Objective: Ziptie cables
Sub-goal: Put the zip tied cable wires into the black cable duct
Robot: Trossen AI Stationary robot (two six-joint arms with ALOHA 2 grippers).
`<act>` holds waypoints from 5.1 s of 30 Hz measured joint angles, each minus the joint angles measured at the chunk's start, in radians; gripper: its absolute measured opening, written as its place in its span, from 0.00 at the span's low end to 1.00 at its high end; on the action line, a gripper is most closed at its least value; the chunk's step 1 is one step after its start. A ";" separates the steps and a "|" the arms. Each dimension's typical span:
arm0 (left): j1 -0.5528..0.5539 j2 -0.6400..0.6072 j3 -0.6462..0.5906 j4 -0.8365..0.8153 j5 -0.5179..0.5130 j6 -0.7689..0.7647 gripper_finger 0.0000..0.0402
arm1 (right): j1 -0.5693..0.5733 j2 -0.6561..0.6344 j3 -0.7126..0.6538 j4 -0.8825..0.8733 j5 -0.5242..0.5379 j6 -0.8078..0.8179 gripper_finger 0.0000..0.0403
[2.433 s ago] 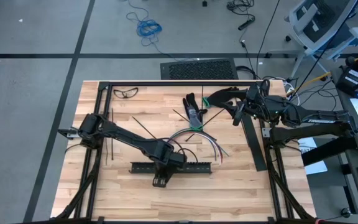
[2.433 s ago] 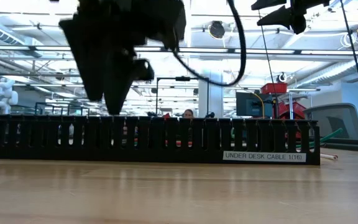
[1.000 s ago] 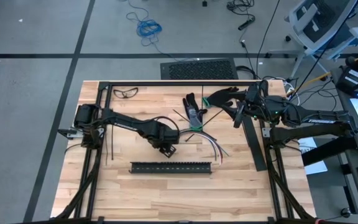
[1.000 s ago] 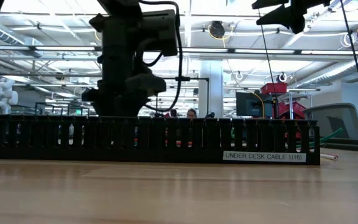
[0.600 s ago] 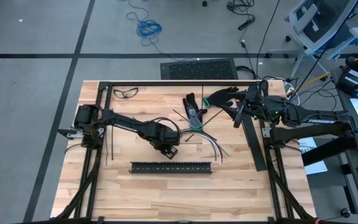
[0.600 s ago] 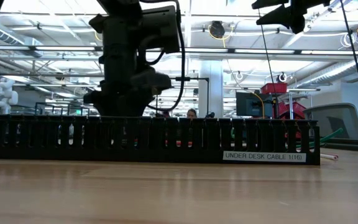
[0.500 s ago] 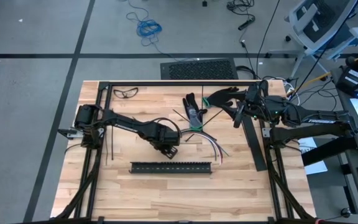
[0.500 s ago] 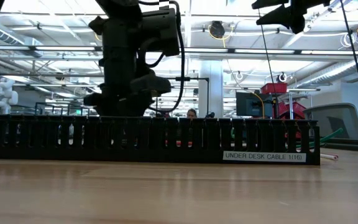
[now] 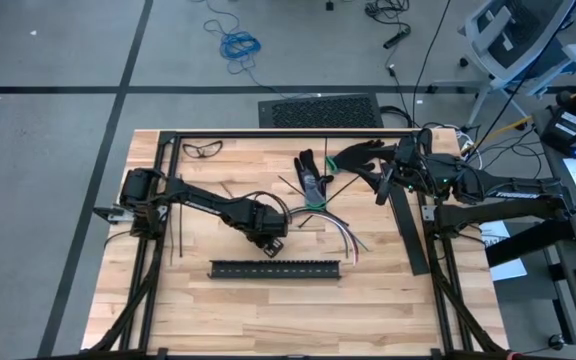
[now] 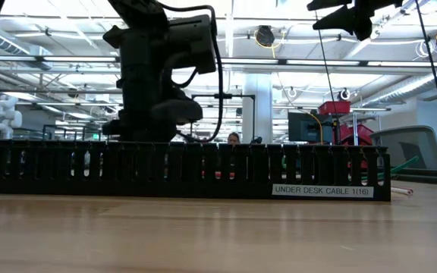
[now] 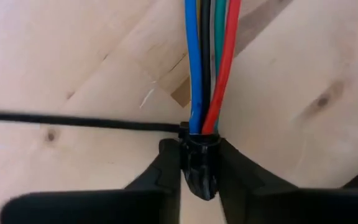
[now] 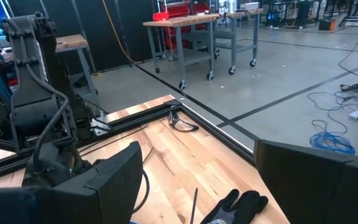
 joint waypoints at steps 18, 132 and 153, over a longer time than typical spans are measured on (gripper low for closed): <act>0.016 0.006 0.320 -0.228 0.036 0.370 0.00 | 0.000 -0.095 0.000 -0.014 0.061 -0.043 0.74; -0.018 -0.017 0.272 0.444 0.282 0.857 0.09 | -0.001 -0.112 0.000 -0.084 0.112 -0.019 0.74; -0.061 0.132 0.275 0.321 0.412 0.718 0.09 | -0.003 -0.097 0.000 -0.159 0.112 -0.019 0.74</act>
